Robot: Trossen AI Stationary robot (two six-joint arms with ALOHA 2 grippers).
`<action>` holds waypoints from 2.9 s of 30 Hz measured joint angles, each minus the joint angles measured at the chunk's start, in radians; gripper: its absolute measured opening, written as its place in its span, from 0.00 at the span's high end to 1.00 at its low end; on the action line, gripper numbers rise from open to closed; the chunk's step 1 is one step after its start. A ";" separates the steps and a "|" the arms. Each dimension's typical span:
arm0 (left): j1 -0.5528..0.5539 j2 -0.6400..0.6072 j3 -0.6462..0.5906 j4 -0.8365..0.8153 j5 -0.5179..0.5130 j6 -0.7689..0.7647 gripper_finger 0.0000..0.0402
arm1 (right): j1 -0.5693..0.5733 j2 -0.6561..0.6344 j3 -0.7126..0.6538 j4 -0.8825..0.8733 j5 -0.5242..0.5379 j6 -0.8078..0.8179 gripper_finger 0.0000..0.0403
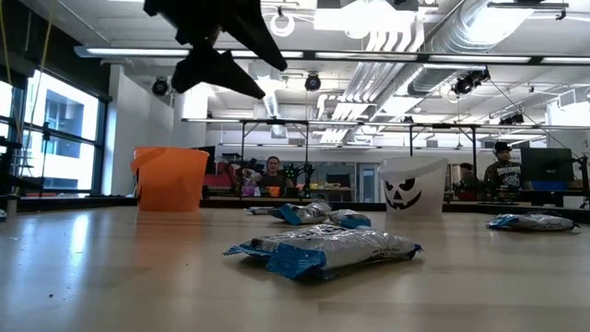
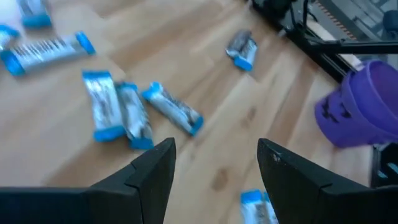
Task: Sort candy
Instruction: Put the brown chocolate into the orange bucket
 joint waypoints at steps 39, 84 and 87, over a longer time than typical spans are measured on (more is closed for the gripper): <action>0.235 -0.493 0.000 -0.096 -0.236 0.740 0.47 | -0.007 0.080 0.000 -0.110 -0.397 0.170 0.63; 0.235 -0.540 0.000 -0.223 -0.376 0.706 0.47 | -0.002 0.090 0.000 -0.149 -0.130 -0.124 0.63; 0.235 -0.540 0.000 -0.223 -0.376 0.706 0.47 | -0.002 0.090 0.000 -0.158 -0.135 -0.132 0.63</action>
